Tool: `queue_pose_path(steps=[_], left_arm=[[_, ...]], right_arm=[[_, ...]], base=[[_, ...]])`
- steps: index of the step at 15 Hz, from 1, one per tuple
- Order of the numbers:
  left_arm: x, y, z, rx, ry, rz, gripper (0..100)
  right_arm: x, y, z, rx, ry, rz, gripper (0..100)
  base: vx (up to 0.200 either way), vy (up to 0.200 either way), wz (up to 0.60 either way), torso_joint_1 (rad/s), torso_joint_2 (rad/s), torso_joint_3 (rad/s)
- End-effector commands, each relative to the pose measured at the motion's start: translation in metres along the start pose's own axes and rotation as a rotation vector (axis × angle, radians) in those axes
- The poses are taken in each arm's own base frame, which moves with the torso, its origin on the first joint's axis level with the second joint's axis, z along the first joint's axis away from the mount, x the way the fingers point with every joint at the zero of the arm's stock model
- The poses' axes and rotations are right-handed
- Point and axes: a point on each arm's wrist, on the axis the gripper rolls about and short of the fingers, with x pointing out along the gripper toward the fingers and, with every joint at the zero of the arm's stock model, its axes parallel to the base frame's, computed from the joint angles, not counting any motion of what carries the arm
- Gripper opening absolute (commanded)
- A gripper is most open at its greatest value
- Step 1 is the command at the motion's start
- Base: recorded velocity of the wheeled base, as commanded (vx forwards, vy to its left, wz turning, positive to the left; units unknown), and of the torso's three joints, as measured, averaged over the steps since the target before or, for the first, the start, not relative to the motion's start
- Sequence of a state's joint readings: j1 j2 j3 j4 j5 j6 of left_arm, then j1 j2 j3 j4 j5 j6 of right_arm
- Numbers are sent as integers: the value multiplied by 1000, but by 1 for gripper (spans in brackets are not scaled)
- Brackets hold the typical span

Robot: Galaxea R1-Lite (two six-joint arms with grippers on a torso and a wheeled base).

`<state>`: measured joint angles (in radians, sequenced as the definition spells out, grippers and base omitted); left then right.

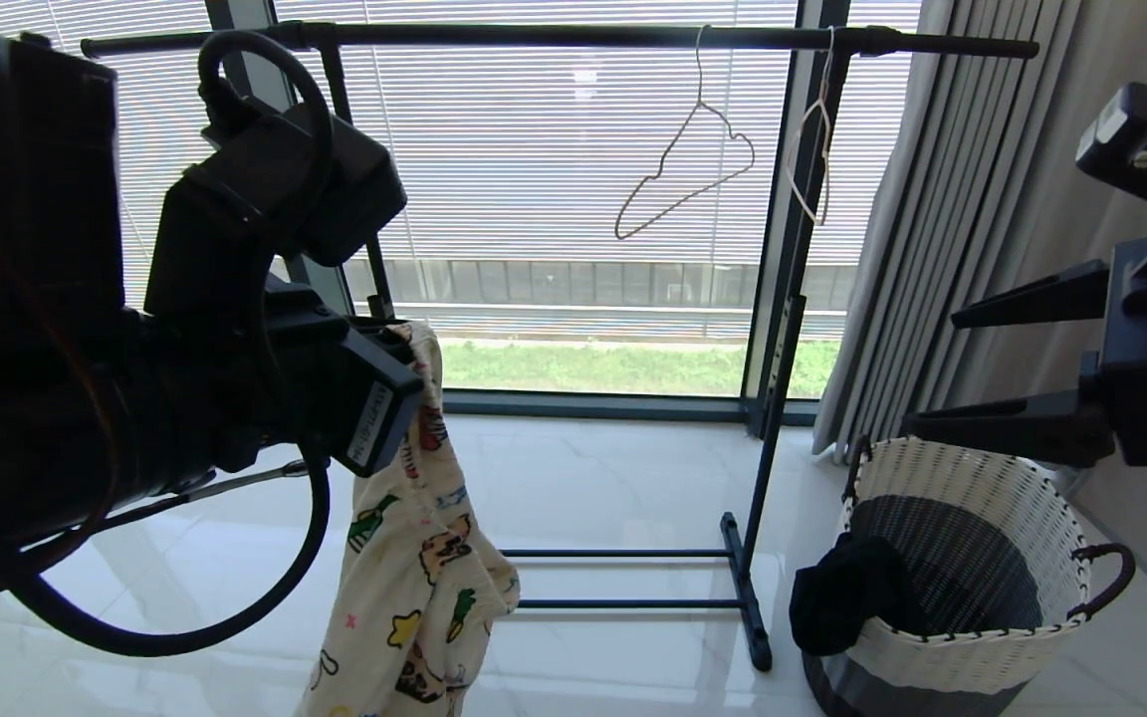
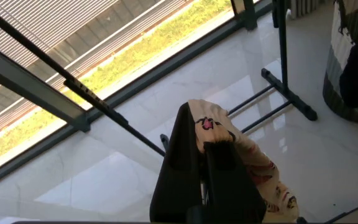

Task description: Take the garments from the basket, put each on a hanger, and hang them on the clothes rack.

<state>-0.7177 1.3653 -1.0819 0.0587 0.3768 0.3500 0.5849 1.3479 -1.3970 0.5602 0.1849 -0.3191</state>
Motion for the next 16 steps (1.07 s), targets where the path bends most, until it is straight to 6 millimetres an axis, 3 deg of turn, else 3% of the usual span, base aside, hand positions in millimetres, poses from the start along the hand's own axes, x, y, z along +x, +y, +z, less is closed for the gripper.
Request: queue_pose_path(steps=[1,3,6,8,12,16], left_arm=[[-4,11,-10,-9,43,32,0],[-14,37,-33,-52,107,116,0],[-33,73,-67,-116,222,314,0],[-41,91,-78,-164,252,378,0],[-45,91,-103,-210,292,379,0],[-52,84,-114,-211,293,396,0]], right_arm=[[-20,-22,-10,63,1,-155,100],[-36,-37,-29,134,50,-317,100],[-58,-35,-65,223,114,-443,100],[-60,-29,-77,215,84,-483,100],[-37,-37,-98,114,40,-651,100],[-38,-40,-97,157,34,-688,100]], base=[[0,0,0,0,0,0],[0,0,0,0,0,0],[0,0,0,0,0,0],[0,0,0,0,0,0],[0,0,0,0,0,0],[0,0,0,32,-96,-67]])
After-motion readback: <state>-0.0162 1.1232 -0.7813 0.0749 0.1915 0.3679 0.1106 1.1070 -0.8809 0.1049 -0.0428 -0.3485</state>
